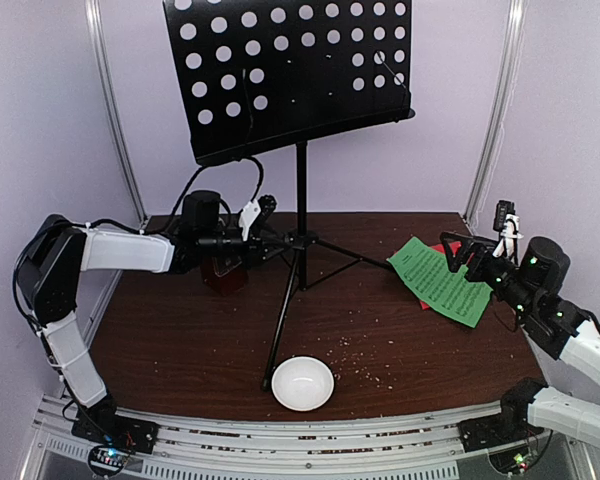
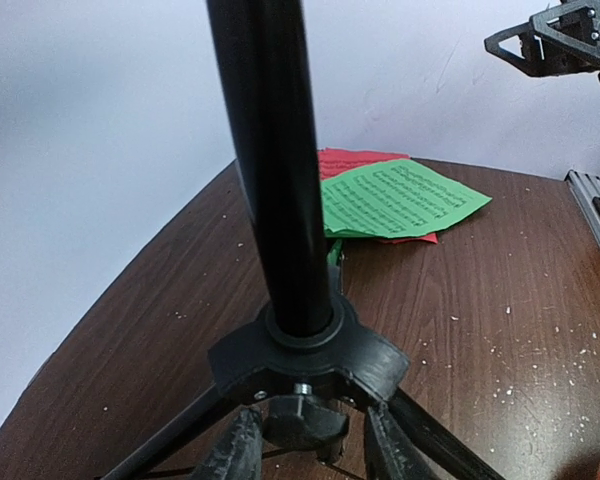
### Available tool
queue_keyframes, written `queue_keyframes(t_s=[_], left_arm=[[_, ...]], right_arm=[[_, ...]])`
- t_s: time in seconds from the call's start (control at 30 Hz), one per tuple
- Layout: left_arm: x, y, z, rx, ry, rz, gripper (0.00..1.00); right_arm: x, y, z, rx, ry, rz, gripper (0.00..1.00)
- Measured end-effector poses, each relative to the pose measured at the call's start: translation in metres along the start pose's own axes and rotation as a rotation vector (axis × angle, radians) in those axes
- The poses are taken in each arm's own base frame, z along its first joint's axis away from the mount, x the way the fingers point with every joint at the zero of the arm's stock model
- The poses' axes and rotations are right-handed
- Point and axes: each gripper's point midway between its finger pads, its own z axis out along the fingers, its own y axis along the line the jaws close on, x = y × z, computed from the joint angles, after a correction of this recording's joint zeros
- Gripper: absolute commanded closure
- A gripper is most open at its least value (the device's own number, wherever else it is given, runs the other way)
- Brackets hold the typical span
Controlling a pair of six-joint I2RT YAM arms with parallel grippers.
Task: Pack up the instrument practice props
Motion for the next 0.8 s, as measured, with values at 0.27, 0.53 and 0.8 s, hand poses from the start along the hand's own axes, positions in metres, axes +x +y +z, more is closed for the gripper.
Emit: queue_keyframes(t_s=[0.27,0.53,0.8], left_arm=[[-0.0011,0.0015,0.0036,0.011,0.006,-0.001,0.82],[-0.0010,0.0009,0.0031,0.010,-0.005,-0.091,0.95],[-0.0025,-0.0026,0.0022,0.028,-0.018,-0.433,0.94]], right_arm=[[-0.0001,-0.0007,0.0001,0.004,-0.001,0.000,0.00],[-0.0005,-0.0012,0.0000,0.007,-0.003,0.000,0.00],[-0.0005,-0.0012,0.0001,0.007,-0.003,0.000,0.00]])
